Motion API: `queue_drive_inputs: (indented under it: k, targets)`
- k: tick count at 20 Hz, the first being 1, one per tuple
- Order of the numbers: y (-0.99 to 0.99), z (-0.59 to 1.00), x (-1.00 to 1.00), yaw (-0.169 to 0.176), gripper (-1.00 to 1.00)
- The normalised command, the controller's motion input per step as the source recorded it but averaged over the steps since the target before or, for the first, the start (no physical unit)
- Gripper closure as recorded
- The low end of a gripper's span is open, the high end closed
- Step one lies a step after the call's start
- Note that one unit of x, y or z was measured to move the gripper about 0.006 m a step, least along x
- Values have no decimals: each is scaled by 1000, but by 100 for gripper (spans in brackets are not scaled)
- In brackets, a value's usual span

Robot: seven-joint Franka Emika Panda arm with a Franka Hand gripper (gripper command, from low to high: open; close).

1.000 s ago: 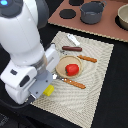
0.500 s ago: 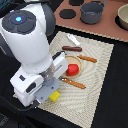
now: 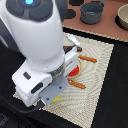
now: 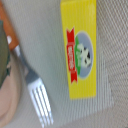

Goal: Interact with the objects in diverse but meaningful ways.

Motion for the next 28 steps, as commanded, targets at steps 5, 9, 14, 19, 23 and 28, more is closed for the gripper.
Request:
queue_drive_inputs:
  k: [5,9,14,19,23,28]
  targets:
    - [869,371,-370,4,-100]
    - [864,354,-491,0,-100]
    - [824,219,-599,0,-100]
    - [811,106,-681,0,-100]
    - [816,49,-705,0,-100]
    - [843,18,-647,0,-100]
